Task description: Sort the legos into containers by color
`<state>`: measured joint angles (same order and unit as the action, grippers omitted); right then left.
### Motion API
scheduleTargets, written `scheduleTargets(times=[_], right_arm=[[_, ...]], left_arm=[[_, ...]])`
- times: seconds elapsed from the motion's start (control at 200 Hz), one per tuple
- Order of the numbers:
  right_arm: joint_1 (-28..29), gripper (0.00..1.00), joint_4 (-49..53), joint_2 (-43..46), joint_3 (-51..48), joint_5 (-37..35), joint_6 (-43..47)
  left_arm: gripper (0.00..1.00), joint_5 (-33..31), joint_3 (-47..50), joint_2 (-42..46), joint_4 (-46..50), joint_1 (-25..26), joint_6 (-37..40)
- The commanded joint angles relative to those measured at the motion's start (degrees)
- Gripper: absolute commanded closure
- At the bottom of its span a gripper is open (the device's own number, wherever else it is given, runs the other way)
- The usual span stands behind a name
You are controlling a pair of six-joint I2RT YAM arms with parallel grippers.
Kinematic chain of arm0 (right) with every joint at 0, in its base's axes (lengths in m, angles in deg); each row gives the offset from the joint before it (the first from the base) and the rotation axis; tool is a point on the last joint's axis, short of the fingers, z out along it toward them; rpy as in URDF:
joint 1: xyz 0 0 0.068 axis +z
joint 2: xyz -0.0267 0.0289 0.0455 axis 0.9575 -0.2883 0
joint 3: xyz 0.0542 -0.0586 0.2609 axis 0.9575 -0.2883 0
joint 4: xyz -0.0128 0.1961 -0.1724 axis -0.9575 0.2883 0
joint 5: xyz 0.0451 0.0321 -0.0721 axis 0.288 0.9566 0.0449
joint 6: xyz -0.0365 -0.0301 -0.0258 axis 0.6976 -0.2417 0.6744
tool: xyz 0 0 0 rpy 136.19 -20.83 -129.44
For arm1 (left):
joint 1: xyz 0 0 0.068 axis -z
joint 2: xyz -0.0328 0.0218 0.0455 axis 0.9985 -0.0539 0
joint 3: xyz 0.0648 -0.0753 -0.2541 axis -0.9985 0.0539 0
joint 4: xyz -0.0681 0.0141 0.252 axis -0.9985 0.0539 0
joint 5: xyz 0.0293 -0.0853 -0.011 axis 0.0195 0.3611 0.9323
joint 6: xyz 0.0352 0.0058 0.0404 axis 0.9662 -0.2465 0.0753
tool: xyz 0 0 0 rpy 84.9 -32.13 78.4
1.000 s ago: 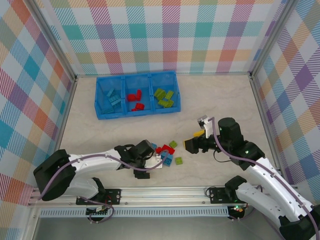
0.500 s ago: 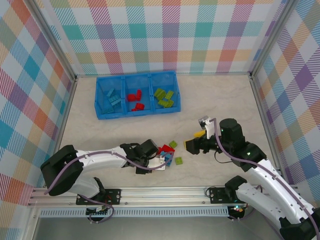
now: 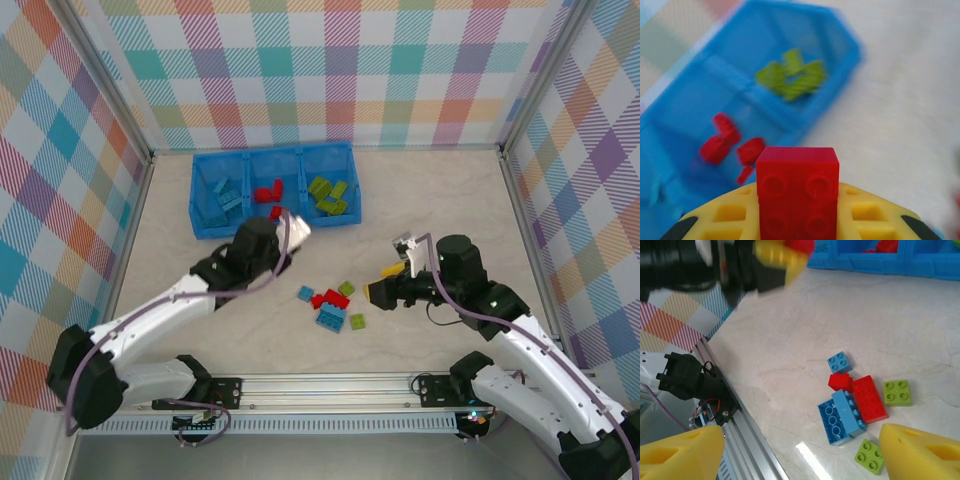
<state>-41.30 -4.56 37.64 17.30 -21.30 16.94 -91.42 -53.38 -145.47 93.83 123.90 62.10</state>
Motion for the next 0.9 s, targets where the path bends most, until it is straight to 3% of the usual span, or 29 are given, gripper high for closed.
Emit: scheduleTargets(times=[0.0,0.055,0.205,0.32,0.435,0.575,0.76,0.895], right_arm=[[0.22,0.19,-0.67,-0.31,0.21,1.71,-2.23],[0.22,0.2,-0.49,0.23,0.06,1.47,-3.05],[0.22,0.21,0.73,2.59,-0.11,0.25,-5.1],[0.3,0.22,3.62,3.15,1.07,-4.28,-6.46],[0.31,0.22,8.71,1.06,3.51,-8.55,-6.14],[0.64,0.22,10.94,-1.94,4.72,-9.34,-6.53],[2.02,0.22,9.39,-5.35,4.63,-10.22,-7.06],[2.84,0.22,7.69,-8.15,4.63,-10.68,-7.51]], left_arm=[[0.81,-8.26,-10.51,-9.52,6.44,-5.6,-13.89],[0.81,-7.51,-14.51,-14.02,9.1,-7.81,-16.05],[0.78,-1.7,-20.82,-24.03,5.25,-13.52,-20.16],[0.7,-0.16,-23.99,-29.41,2.23,-15.28,-20.33],[0.54,1.71,-27.11,-31.63,2.08,-15.27,-20.69],[0.44,3.58,-26.97,-28.06,2.04,-15.11,-21.62],[0.41,7.95,-21.34,-14.82,4.35,-12.42,-21.77],[0.41,11.19,-17.02,-4.54,13.5,-8.85,-31.31]])
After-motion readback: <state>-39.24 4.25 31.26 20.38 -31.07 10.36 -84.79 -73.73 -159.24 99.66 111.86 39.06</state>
